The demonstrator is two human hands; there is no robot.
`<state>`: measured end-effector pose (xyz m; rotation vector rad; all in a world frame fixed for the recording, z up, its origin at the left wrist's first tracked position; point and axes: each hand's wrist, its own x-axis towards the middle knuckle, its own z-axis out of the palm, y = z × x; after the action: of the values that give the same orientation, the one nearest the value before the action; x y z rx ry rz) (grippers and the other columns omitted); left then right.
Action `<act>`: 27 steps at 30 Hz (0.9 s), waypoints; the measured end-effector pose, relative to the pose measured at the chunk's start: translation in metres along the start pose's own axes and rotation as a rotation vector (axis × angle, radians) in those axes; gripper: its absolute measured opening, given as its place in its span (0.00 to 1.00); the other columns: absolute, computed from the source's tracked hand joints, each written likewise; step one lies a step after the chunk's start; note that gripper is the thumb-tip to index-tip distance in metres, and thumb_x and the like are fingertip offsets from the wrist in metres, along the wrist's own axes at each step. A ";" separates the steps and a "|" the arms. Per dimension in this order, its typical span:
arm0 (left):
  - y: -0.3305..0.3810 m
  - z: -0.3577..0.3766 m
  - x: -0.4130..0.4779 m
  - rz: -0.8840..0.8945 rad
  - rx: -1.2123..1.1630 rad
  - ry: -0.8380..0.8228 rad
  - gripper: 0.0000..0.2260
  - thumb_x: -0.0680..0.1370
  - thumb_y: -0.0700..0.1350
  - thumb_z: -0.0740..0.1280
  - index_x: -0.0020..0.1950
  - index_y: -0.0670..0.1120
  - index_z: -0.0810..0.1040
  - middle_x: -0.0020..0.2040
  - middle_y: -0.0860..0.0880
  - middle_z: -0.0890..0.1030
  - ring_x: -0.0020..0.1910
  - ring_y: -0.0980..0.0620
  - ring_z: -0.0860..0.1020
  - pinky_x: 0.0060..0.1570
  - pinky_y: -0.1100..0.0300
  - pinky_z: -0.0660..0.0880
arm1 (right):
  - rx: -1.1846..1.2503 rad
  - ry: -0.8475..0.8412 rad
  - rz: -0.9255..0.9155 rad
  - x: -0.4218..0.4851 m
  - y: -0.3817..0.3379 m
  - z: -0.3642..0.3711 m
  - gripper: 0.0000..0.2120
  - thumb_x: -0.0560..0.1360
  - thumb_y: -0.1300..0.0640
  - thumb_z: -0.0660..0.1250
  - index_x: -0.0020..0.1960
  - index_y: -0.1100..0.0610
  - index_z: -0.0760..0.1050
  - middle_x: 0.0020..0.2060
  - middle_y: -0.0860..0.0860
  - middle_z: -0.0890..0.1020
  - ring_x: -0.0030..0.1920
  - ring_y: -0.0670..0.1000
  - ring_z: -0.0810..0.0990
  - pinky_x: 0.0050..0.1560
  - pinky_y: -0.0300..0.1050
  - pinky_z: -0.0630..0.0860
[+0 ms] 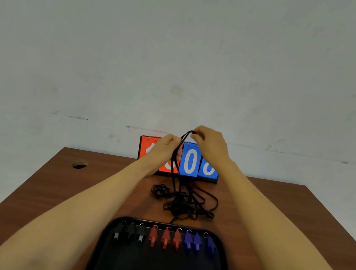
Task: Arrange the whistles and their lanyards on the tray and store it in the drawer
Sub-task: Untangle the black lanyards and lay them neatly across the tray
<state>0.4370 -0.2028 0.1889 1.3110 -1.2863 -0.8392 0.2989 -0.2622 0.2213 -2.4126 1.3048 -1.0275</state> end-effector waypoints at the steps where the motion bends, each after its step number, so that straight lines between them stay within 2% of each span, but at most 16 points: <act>1: 0.001 -0.001 -0.001 0.020 0.015 -0.004 0.10 0.83 0.46 0.54 0.49 0.46 0.73 0.35 0.49 0.74 0.36 0.51 0.72 0.42 0.58 0.73 | -0.025 0.035 0.008 0.002 -0.001 -0.007 0.11 0.79 0.53 0.60 0.55 0.57 0.77 0.47 0.53 0.82 0.44 0.52 0.77 0.43 0.44 0.70; 4: 0.008 -0.012 -0.003 0.072 0.146 0.021 0.11 0.83 0.47 0.55 0.47 0.50 0.76 0.37 0.50 0.75 0.37 0.55 0.74 0.40 0.66 0.74 | -0.055 0.130 0.059 0.011 0.000 -0.029 0.12 0.80 0.52 0.59 0.57 0.55 0.77 0.48 0.53 0.83 0.48 0.54 0.80 0.46 0.46 0.74; 6: 0.013 -0.021 0.000 0.093 0.214 0.081 0.11 0.82 0.45 0.56 0.52 0.46 0.77 0.34 0.53 0.75 0.32 0.60 0.73 0.29 0.76 0.70 | -0.013 0.204 0.096 0.014 0.001 -0.045 0.12 0.80 0.53 0.59 0.56 0.55 0.77 0.48 0.52 0.84 0.48 0.54 0.81 0.48 0.48 0.76; 7: 0.016 -0.026 0.002 0.104 0.261 0.113 0.11 0.82 0.44 0.56 0.54 0.45 0.77 0.33 0.53 0.74 0.30 0.60 0.72 0.25 0.77 0.67 | 0.018 0.243 0.113 0.015 0.001 -0.053 0.12 0.80 0.53 0.58 0.56 0.55 0.78 0.47 0.52 0.84 0.48 0.53 0.81 0.48 0.47 0.75; 9: 0.019 -0.034 0.004 0.114 0.393 0.120 0.12 0.82 0.44 0.56 0.54 0.42 0.78 0.35 0.50 0.76 0.32 0.56 0.73 0.27 0.72 0.68 | 0.076 0.309 0.144 0.016 0.001 -0.067 0.12 0.80 0.53 0.58 0.56 0.55 0.77 0.45 0.51 0.83 0.44 0.52 0.80 0.45 0.45 0.74; 11: 0.016 -0.042 0.006 0.089 0.538 0.087 0.11 0.81 0.44 0.58 0.49 0.41 0.78 0.41 0.46 0.78 0.40 0.49 0.76 0.35 0.63 0.70 | 0.149 0.353 0.175 0.016 -0.001 -0.077 0.11 0.80 0.54 0.58 0.55 0.56 0.77 0.43 0.50 0.82 0.40 0.50 0.79 0.43 0.44 0.73; 13: 0.005 -0.049 0.008 0.020 0.685 0.059 0.09 0.80 0.44 0.59 0.43 0.43 0.74 0.42 0.45 0.78 0.42 0.47 0.76 0.41 0.56 0.71 | 0.260 0.397 0.199 0.016 -0.001 -0.084 0.11 0.79 0.56 0.58 0.55 0.57 0.77 0.43 0.51 0.82 0.39 0.51 0.80 0.46 0.46 0.77; 15: -0.007 -0.054 0.009 -0.067 0.776 0.049 0.10 0.79 0.43 0.60 0.38 0.44 0.72 0.42 0.44 0.78 0.42 0.45 0.76 0.42 0.55 0.71 | 0.346 0.424 0.233 0.014 0.000 -0.088 0.10 0.79 0.57 0.59 0.54 0.59 0.77 0.44 0.53 0.83 0.42 0.52 0.80 0.50 0.48 0.77; 17: -0.014 -0.055 0.005 -0.133 0.751 0.070 0.10 0.78 0.40 0.59 0.37 0.44 0.71 0.42 0.43 0.77 0.38 0.47 0.74 0.36 0.58 0.68 | 0.334 0.368 0.265 0.010 0.003 -0.089 0.10 0.79 0.58 0.61 0.54 0.61 0.77 0.45 0.55 0.84 0.40 0.50 0.79 0.49 0.47 0.77; 19: -0.011 -0.053 0.001 -0.126 0.642 0.141 0.09 0.79 0.38 0.57 0.41 0.41 0.73 0.42 0.43 0.77 0.33 0.52 0.72 0.32 0.63 0.65 | 0.321 0.213 0.319 0.003 0.005 -0.087 0.11 0.77 0.62 0.63 0.59 0.62 0.74 0.44 0.58 0.84 0.34 0.49 0.77 0.42 0.45 0.77; 21: 0.002 -0.050 -0.002 -0.035 0.553 0.241 0.11 0.81 0.39 0.56 0.49 0.37 0.77 0.41 0.43 0.78 0.33 0.53 0.74 0.33 0.65 0.67 | 0.343 0.036 0.376 -0.004 0.006 -0.081 0.19 0.76 0.66 0.62 0.66 0.57 0.67 0.41 0.60 0.82 0.31 0.50 0.76 0.36 0.42 0.76; 22: 0.010 -0.049 -0.001 0.030 0.550 0.280 0.12 0.81 0.40 0.55 0.54 0.36 0.77 0.43 0.42 0.79 0.37 0.51 0.76 0.36 0.64 0.68 | 0.332 -0.019 0.377 -0.007 0.005 -0.077 0.20 0.76 0.67 0.60 0.66 0.54 0.66 0.40 0.59 0.80 0.31 0.50 0.76 0.34 0.41 0.76; 24: 0.027 -0.045 0.000 0.140 0.588 0.278 0.14 0.82 0.40 0.55 0.62 0.38 0.75 0.51 0.40 0.80 0.47 0.45 0.78 0.45 0.62 0.68 | 0.332 -0.068 0.334 -0.011 -0.002 -0.069 0.15 0.78 0.66 0.57 0.62 0.54 0.70 0.36 0.56 0.78 0.30 0.50 0.75 0.31 0.40 0.76; 25: 0.034 -0.043 0.000 0.177 0.595 0.244 0.14 0.82 0.40 0.56 0.64 0.39 0.74 0.51 0.41 0.80 0.46 0.45 0.77 0.45 0.62 0.68 | 0.353 -0.088 0.305 -0.013 -0.008 -0.065 0.13 0.79 0.65 0.56 0.59 0.55 0.73 0.35 0.54 0.77 0.29 0.49 0.75 0.31 0.40 0.76; 27: 0.045 -0.037 0.000 0.213 0.568 0.163 0.12 0.81 0.40 0.58 0.63 0.41 0.71 0.47 0.44 0.80 0.40 0.49 0.75 0.37 0.63 0.69 | 0.374 -0.120 0.254 -0.015 -0.021 -0.055 0.13 0.79 0.64 0.54 0.54 0.57 0.77 0.34 0.53 0.76 0.29 0.49 0.75 0.32 0.39 0.77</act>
<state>0.4632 -0.1883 0.2388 1.6033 -1.5602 -0.2097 0.2705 -0.2307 0.2647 -1.9452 1.2142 -0.9417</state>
